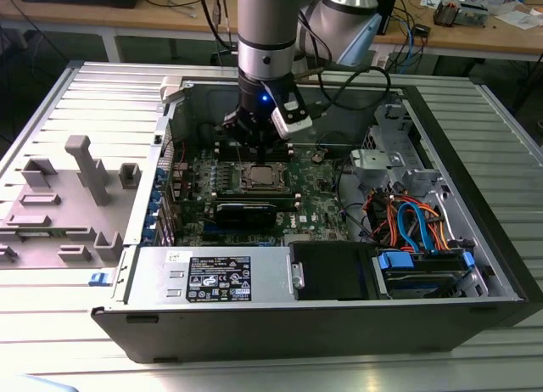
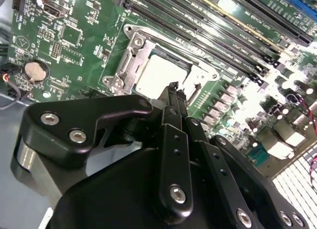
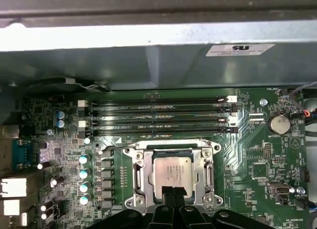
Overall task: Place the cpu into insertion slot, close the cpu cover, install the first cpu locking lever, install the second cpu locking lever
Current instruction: 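Install the first cpu locking lever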
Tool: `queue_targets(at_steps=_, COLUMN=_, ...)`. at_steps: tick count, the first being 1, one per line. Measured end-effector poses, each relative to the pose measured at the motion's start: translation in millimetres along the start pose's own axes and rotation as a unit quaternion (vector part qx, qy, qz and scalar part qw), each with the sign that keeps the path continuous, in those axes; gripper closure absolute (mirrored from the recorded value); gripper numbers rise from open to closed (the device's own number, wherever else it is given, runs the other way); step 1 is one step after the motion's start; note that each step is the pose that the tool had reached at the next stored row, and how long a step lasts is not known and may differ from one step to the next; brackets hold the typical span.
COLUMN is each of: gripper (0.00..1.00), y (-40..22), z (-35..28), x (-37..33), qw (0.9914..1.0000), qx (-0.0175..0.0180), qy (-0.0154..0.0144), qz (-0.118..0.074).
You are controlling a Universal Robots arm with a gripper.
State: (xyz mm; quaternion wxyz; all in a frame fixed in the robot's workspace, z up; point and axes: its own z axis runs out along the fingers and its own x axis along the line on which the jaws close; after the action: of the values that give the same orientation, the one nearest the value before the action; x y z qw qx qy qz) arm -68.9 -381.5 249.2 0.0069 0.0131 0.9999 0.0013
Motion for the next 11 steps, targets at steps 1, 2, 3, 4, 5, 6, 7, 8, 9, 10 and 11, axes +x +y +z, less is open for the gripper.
queue_targets(at_steps=1, gripper=0.89, y=-0.1, z=-0.7, x=4.0, qw=1.0, qx=-0.0002, qy=-0.0013, qz=0.0)
queue_targets(at_steps=2, gripper=0.89, y=-0.2, z=-1.0, x=7.4, qw=1.0, qx=-0.0004, qy=-0.0023, qz=0.0)
queue_targets(at_steps=3, gripper=0.89, y=-0.2, z=-1.2, x=9.9, qw=1.0, qx=-0.0004, qy=-0.0031, qz=0.0)
queue_targets(at_steps=4, gripper=0.89, y=-0.3, z=-1.7, x=13.3, qw=0.99999, qx=-0.0004, qy=-0.0041, qz=0.0)
queue_targets(at_steps=5, gripper=0.89, y=-0.3, z=-2.2, x=15.5, qw=0.99999, qx=-0.0004, qy=-0.0048, qz=0.0)
queue_targets(at_steps=6, gripper=0.89, y=-0.2, z=-2.9, x=17.0, qw=0.99999, qx=-0.0005, qy=-0.0054, qz=0.0)
queue_targets(at_steps=7, gripper=0.89, y=-0.1, z=-5.6, x=18.7, qw=0.99998, qx=-0.0007, qy=-0.0062, qz=0.0)
queue_targets(at_steps=8, gripper=0.89, y=0.0, z=-7.1, x=19.3, qw=0.99998, qx=-0.0008, qy=-0.0064, qz=0.0)
queue_targets(at_steps=9, gripper=0.89, y=0.1, z=-8.1, x=20.0, qw=0.99998, qx=-0.0009, qy=-0.0065, qz=0.0)
queue_targets(at_steps=10, gripper=0.89, y=0.4, z=-8.4, x=21.3, qw=0.99998, qx=-0.0012, qy=-0.0068, qz=0.0)
queue_targets(at_steps=11, gripper=0.89, y=1.1, z=-8.7, x=26.2, qw=0.99997, qx=-0.001, qy=-0.0071, qz=0.0)
